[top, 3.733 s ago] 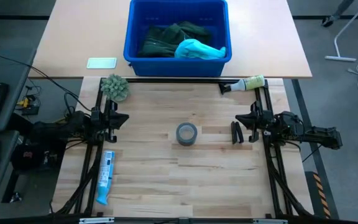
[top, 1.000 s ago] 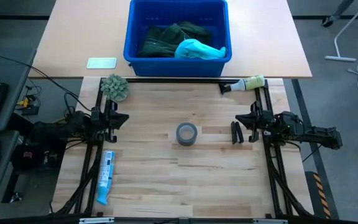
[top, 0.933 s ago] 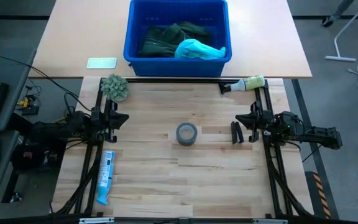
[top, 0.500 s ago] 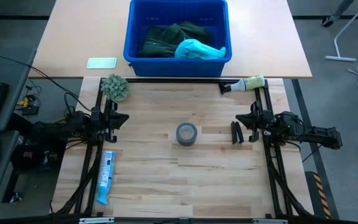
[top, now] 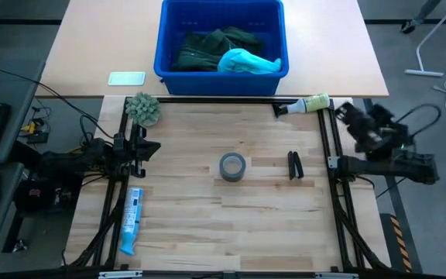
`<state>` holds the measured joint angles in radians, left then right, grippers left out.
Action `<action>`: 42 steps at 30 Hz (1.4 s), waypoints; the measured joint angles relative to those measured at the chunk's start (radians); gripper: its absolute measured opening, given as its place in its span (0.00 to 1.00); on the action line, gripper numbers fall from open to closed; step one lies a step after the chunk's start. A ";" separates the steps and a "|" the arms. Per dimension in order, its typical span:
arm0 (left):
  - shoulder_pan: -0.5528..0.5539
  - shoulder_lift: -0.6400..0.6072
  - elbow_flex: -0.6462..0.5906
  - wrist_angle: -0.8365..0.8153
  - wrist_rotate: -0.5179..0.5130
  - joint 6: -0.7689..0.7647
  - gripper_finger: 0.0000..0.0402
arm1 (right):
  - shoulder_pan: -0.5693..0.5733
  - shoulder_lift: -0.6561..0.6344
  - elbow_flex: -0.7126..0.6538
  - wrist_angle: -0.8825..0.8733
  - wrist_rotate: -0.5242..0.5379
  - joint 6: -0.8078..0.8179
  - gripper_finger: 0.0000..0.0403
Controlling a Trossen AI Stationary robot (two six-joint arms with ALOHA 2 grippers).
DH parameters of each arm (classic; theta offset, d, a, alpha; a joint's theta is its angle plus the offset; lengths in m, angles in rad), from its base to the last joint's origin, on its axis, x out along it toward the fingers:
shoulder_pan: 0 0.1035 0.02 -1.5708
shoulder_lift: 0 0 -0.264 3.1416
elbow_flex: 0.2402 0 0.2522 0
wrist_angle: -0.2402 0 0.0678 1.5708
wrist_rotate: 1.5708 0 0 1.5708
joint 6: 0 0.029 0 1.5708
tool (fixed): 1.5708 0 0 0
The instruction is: Fold laundry
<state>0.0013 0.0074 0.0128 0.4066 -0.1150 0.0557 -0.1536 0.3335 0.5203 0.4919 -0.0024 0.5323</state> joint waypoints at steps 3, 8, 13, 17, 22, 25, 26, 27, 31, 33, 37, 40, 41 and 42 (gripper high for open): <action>0.000 0.000 0.000 0.000 0.000 0.000 0.00 | -0.011 0.158 0.223 -0.516 -0.143 -0.150 0.00; 0.000 0.000 0.000 -0.009 0.000 0.000 0.00 | -0.011 0.377 0.409 -0.849 -0.219 -0.276 0.00; 0.000 0.000 0.000 -0.021 0.000 0.000 0.00 | -0.011 0.500 0.494 -0.831 -0.261 -0.270 0.00; 0.000 0.000 0.000 -0.023 -0.019 0.001 0.00 | -0.023 0.574 0.558 -0.819 -0.240 -0.206 0.00; 0.000 0.000 0.000 0.029 -0.066 -0.068 0.00 | -0.049 0.650 0.629 -0.704 -0.193 0.005 0.00; 0.002 0.000 0.000 0.124 -0.112 -0.186 0.00 | -0.052 0.688 0.654 -0.551 -0.096 0.037 0.00; 0.005 0.000 0.000 0.174 -0.146 -0.235 0.00 | -0.052 0.701 0.664 -0.499 -0.067 0.035 0.00; 0.005 0.000 0.000 0.231 -0.179 -0.296 0.00 | -0.054 0.713 0.673 -0.458 -0.039 0.027 0.00; 0.005 -0.001 0.000 0.402 -0.323 -0.483 0.00 | -0.068 0.752 0.717 -0.402 0.018 -0.021 0.00; 0.005 -0.002 0.000 0.445 -0.376 -0.549 0.00 | -0.075 0.768 0.737 -0.406 0.022 -0.039 0.00; 0.007 -0.001 0.000 0.474 -0.434 -0.591 0.00 | -0.076 0.791 0.763 -0.406 0.022 -0.043 0.00; 0.007 -0.001 0.000 0.473 -0.493 -0.533 0.00 | -0.076 0.796 0.769 -0.405 0.022 -0.043 0.00; 0.007 -0.001 0.000 0.474 -0.507 -0.541 0.00 | -0.076 0.797 0.769 -0.405 0.022 -0.043 0.00; 0.008 -0.001 0.000 0.484 -0.535 -0.552 0.00 | -0.076 0.797 0.769 -0.404 0.022 -0.043 0.00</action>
<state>0.0092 0.0063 0.0128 0.8907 -0.6501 -0.4962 -0.2295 1.1309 1.2896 0.0882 0.0196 0.4892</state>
